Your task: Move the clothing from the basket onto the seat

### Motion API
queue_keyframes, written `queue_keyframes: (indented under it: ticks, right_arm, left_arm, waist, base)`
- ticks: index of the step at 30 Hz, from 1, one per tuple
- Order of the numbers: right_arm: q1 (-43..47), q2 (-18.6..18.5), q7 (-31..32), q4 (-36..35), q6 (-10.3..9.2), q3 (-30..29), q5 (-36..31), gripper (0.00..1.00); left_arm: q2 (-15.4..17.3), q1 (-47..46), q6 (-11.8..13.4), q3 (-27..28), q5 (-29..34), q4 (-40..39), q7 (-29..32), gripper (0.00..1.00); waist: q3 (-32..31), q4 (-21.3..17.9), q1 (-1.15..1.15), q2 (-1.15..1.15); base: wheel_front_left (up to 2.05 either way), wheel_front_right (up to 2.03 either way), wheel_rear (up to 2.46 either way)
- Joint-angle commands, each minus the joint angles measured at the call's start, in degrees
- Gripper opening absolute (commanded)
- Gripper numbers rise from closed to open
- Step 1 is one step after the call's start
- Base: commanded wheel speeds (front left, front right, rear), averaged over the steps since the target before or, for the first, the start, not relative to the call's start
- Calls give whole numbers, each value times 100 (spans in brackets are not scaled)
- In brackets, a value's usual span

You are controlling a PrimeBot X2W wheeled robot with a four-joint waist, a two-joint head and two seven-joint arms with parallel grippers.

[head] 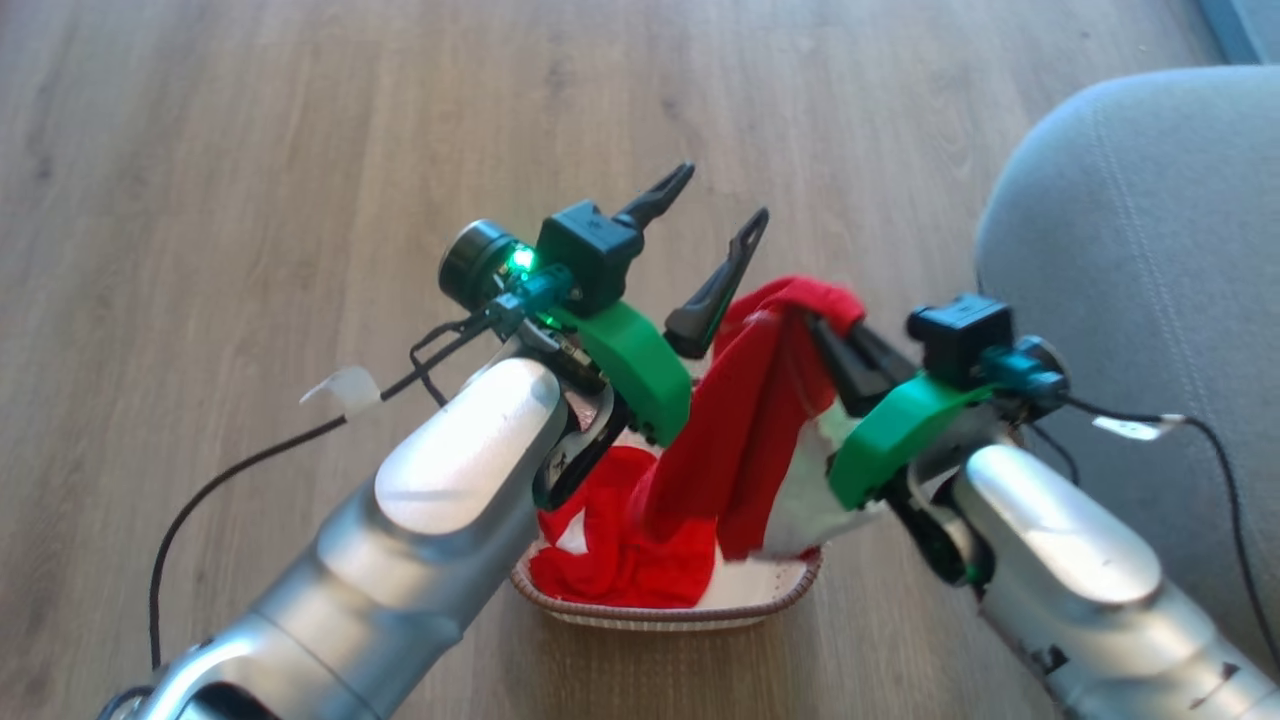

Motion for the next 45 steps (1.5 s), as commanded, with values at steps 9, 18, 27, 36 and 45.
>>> queue_keyframes:
  ticks: [9, 18, 27, 36, 45]
  right_arm:
    - [278, -65, -29, -747, 41, -749, -282, 0]
    - [356, -29, -29, -1159, 41, -1194, -382, 0]
    - [416, 50, -29, -1378, 41, -1186, -392, 0]
    - [576, 103, -29, -1652, 41, -1421, -407, 0]
    - [1134, 88, -29, -2161, 41, -2117, -772, 0]
  left_arm:
    - [53, 95, -272, 247, 141, 290, -29, 100]
    - [73, 286, -366, 309, 116, 440, -29, 100]
    - [104, 539, -377, 313, 40, 268, -29, 100]
    - [172, 568, -378, 215, 40, 173, -29, 100]
    - [120, 260, -379, -215, -149, 129, -29, 100]
  waist:
    - [84, -710, 0, 0]
    - [125, -1430, 0, 0]
    - [-3, -2358, 0, 0]
    - [62, -3009, 0, 0]
    - [292, -3154, 0, 0]
  base:
    - [0, 0, 0]
    - [0, 0, 0]
    - [0, 0, 0]
    - [0, 0, 0]
    - [0, 0, 0]
